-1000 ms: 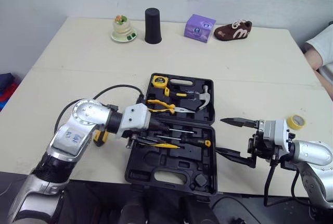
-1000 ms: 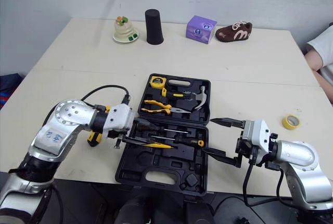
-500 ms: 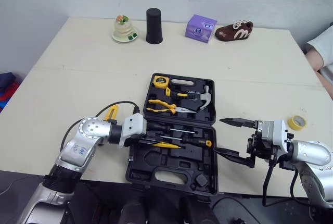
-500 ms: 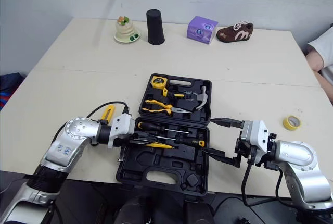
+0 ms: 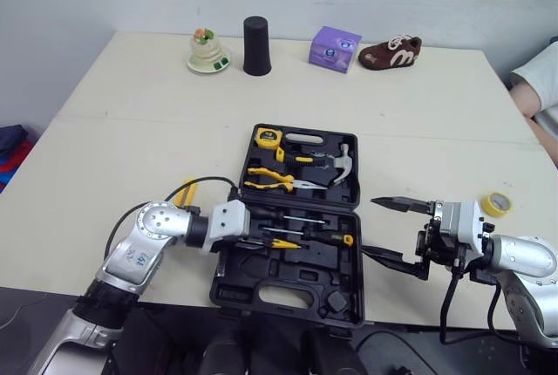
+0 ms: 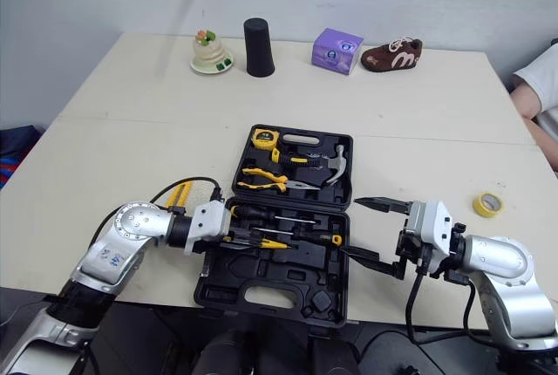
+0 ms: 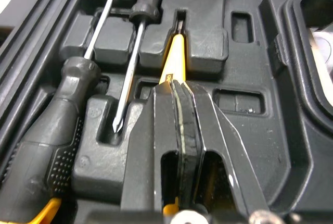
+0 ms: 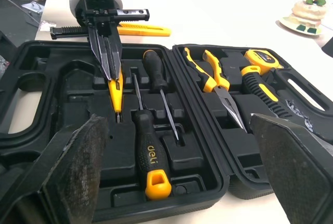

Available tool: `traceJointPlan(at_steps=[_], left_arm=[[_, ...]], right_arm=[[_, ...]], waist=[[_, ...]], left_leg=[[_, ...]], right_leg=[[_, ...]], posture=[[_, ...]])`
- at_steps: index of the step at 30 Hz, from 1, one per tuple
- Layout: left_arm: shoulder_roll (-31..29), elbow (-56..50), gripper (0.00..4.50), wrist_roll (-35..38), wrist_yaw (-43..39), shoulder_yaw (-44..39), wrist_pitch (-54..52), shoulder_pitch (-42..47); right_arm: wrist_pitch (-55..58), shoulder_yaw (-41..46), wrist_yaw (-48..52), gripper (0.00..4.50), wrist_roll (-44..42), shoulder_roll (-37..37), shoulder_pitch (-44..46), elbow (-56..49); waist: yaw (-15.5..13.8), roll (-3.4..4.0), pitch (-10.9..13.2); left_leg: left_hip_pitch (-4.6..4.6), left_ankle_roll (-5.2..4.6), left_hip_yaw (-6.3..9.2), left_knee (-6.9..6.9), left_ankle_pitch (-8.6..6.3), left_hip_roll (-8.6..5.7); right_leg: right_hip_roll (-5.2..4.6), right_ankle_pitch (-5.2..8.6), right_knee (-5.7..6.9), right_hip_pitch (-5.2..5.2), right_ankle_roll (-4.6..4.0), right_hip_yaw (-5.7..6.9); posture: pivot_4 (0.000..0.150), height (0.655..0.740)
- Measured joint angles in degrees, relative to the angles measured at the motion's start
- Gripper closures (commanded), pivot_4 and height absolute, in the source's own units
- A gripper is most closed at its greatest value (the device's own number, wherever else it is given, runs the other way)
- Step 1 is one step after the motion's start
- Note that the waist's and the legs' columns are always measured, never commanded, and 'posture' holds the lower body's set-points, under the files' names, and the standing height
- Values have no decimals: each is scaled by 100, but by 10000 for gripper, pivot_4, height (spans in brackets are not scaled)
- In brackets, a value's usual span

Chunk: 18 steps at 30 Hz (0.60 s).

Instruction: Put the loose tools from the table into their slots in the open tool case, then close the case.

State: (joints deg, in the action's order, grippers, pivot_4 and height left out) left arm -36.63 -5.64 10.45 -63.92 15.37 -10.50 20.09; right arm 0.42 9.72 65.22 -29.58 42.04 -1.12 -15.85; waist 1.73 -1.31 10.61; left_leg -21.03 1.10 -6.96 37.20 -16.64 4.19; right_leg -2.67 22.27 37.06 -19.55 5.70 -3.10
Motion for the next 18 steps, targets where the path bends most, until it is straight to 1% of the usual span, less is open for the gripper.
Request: traceJointPlan(at_steps=[8,15,17,18], left_arm=[[-19,-18,44564,-8,209,63,-319,52],[-247,-248,44564,-7,208,98,-752,57],[-56,-271,44564,184,327,-129,-974,32],[140,-268,44564,365,413,-277,-1016,-40]], right_arm=[[-60,-13,44,0,48,-8,39,112],[-68,-13,108,0,60,-7,50,259],[-122,31,165,0,59,25,33,287],[-151,85,201,0,57,50,12,321]], waist=[[4,4,-5],[88,8,-10],[107,15,-9],[101,14,-8]], left_leg=[[16,-24,1,-3,-11,1],[80,-9,-4,-30,-17,25],[79,-8,-3,-30,-21,28],[71,-8,0,-29,-21,28]], right_leg=[[-1,-12,5,12,-11,0],[10,-11,-10,74,-34,3],[11,-10,-16,77,-35,5],[11,-10,-18,71,-35,7]], posture=[[1500,7400],[1500,7400],[1500,7400],[1500,7400]])
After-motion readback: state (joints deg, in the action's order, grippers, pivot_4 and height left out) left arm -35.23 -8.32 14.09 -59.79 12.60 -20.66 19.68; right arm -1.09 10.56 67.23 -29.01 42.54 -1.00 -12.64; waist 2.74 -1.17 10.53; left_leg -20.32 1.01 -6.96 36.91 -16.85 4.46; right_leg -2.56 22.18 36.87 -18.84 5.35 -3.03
